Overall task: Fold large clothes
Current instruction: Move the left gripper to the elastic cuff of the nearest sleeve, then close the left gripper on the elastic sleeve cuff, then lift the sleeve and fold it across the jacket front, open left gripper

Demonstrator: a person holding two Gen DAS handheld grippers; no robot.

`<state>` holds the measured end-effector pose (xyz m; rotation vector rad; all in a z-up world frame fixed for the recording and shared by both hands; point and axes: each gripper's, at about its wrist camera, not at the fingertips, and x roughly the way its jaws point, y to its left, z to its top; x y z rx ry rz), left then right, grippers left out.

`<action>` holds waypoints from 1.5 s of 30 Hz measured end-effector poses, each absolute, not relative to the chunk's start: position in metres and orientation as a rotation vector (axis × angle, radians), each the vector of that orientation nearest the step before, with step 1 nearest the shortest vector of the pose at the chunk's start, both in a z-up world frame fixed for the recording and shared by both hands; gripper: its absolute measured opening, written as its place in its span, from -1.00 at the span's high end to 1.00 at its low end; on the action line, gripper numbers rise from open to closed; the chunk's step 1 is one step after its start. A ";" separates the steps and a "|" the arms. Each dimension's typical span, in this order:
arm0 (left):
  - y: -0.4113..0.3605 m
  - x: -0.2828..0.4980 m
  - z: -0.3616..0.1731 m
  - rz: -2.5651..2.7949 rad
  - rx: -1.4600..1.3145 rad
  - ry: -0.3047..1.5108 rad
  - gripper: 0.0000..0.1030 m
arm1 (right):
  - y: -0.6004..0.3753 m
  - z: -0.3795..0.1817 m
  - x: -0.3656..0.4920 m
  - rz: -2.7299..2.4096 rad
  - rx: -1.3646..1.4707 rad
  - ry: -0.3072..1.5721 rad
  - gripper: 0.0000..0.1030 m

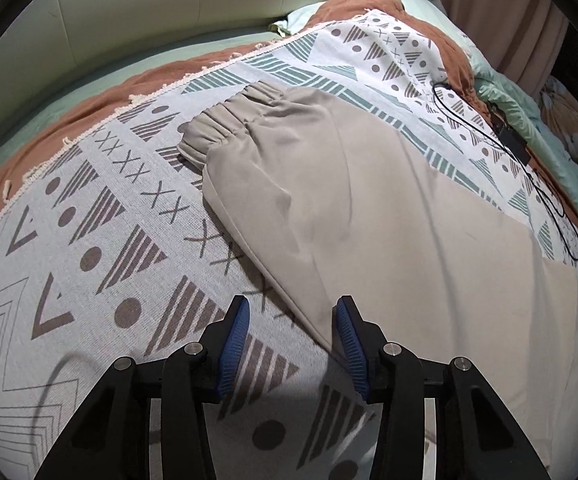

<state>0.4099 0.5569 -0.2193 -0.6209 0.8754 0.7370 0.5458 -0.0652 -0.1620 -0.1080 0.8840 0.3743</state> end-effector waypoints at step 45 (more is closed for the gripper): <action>0.321 0.440 0.091 0.248 -0.378 0.609 0.95 | 0.123 -0.202 0.548 0.824 0.327 1.206 0.60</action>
